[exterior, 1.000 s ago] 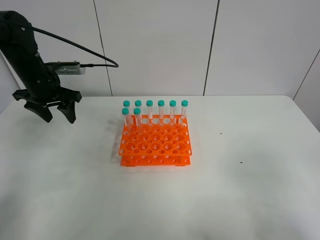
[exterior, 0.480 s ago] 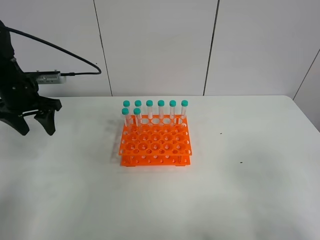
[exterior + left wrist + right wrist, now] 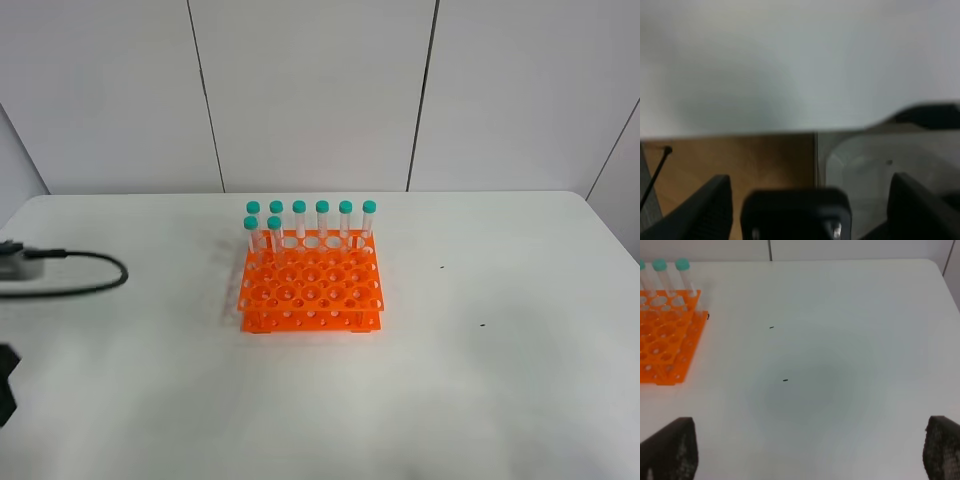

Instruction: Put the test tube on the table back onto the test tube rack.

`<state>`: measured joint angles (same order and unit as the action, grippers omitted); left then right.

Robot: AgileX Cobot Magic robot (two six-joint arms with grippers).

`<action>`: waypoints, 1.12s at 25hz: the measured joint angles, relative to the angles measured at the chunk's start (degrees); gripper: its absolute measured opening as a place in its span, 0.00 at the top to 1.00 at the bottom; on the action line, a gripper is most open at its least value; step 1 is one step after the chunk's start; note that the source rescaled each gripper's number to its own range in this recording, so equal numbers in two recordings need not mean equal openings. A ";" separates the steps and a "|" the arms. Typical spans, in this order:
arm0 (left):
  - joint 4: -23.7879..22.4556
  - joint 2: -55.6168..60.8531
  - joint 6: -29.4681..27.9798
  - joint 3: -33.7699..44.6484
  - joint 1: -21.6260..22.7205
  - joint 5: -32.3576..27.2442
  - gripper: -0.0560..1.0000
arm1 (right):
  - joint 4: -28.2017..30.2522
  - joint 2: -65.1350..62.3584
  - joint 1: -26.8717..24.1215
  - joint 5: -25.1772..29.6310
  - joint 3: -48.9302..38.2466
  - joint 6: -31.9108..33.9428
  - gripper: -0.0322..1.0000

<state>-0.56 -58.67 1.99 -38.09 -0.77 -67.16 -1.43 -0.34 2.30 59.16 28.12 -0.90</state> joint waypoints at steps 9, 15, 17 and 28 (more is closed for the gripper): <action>0.10 34.86 -1.01 9.24 0.00 7.61 0.00 | 0.00 0.00 0.00 0.00 0.00 0.00 0.00; 0.05 46.95 -0.40 9.77 0.00 6.96 0.00 | 0.00 0.00 0.00 0.00 0.00 0.00 0.00; 0.05 49.16 -0.40 9.81 0.00 6.91 0.00 | 0.00 0.00 0.00 0.00 0.00 0.00 0.00; 0.00 58.93 -1.03 9.81 0.00 6.73 0.00 | 0.00 0.00 0.00 0.00 0.00 0.00 0.00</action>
<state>-0.57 0.26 0.96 -28.27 -0.77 -60.43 -1.43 -0.34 2.30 59.16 28.12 -0.90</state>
